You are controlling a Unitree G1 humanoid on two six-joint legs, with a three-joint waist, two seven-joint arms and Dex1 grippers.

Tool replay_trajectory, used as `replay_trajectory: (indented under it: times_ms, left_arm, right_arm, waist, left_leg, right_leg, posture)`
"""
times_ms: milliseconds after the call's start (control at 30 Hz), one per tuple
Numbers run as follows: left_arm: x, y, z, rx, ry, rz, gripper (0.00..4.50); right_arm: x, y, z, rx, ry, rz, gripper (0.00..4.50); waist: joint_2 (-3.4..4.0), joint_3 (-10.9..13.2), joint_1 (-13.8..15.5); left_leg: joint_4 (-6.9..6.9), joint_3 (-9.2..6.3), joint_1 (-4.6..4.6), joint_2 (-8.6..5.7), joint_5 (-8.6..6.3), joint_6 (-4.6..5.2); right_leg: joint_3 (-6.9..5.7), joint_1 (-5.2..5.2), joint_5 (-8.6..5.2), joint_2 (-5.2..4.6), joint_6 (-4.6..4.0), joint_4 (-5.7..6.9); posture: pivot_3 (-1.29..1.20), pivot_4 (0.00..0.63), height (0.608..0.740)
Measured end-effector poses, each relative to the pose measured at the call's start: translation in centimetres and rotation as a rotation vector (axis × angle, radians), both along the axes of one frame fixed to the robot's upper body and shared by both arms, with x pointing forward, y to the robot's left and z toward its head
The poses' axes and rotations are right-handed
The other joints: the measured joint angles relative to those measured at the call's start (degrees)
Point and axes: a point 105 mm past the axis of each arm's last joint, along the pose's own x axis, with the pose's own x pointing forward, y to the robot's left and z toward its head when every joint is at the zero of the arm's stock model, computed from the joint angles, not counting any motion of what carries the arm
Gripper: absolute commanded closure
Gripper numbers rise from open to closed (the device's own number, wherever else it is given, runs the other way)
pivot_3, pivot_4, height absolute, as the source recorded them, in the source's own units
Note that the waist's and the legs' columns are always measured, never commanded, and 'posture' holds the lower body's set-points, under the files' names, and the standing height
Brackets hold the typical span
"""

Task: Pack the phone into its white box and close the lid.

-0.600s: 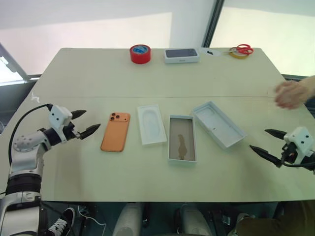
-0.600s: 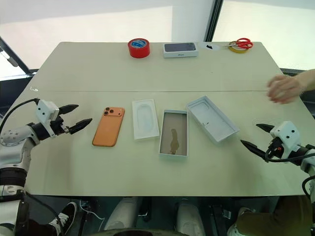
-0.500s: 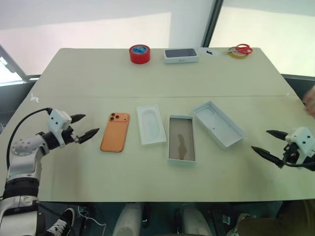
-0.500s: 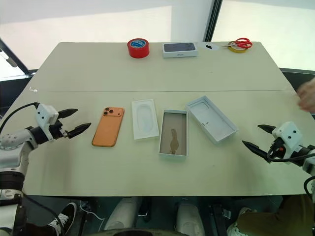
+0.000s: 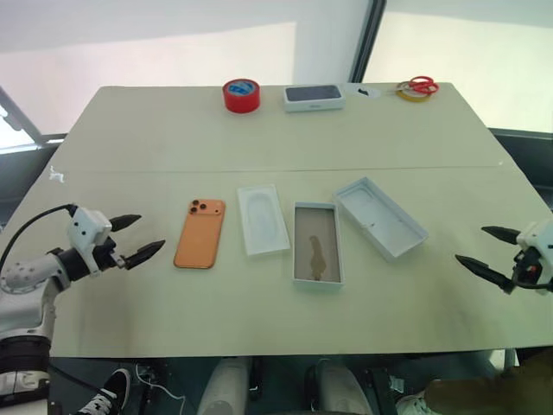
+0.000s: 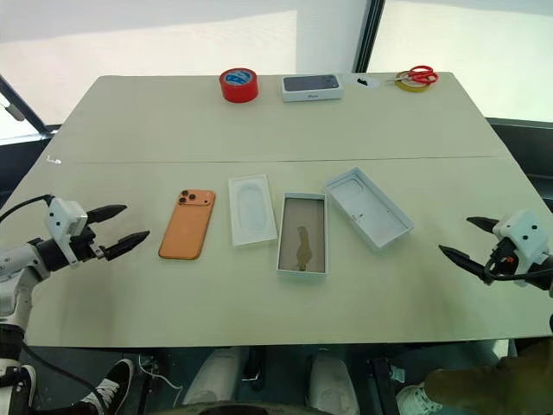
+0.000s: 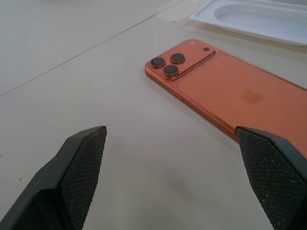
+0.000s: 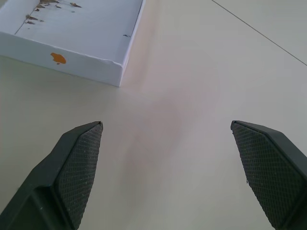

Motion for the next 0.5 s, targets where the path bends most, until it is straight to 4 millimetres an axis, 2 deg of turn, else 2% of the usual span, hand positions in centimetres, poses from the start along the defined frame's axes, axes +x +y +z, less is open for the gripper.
replay_trajectory:
  times_ms: [233, 433, 500]
  left_arm:
    - [0.1, -0.2, 0.4, 0.011, -0.006, -0.012, 0.00]
    - [1.0, -0.3, 0.7, 0.039, -0.019, 0.035, 0.00]
    - [1.3, -1.0, 1.0, 0.012, 0.006, 0.034, 0.00]
  right_arm:
    - [0.5, 0.4, 0.3, -0.001, -0.012, 0.013, 0.03]
    - [0.6, 0.6, 0.4, -0.008, -0.015, 0.019, 0.03]
    - [0.8, 1.2, 0.8, -0.016, -0.025, 0.040, 0.03]
  waist:
    - [0.00, 0.00, 0.03]
    - [0.00, 0.00, 0.02]
    - [0.00, 0.00, 0.00]
  left_leg:
    - [0.00, 0.00, 0.00, 0.00, 0.00, 0.00]
    - [0.00, 0.00, -0.01, 0.00, 0.00, 0.01]
    - [0.00, 0.00, -0.02, 0.00, 0.00, 0.01]
  right_leg:
    - [0.00, 0.00, 0.00, 0.00, 0.00, 0.00]
    - [0.00, 0.00, 0.00, 0.00, 0.01, 0.00]
    - [0.00, -0.01, 0.01, 0.00, 0.01, 0.00]
  posture:
    - [0.00, 0.150, 0.735]
    - [0.00, 0.150, 0.735]
    - [0.00, 0.150, 0.735]
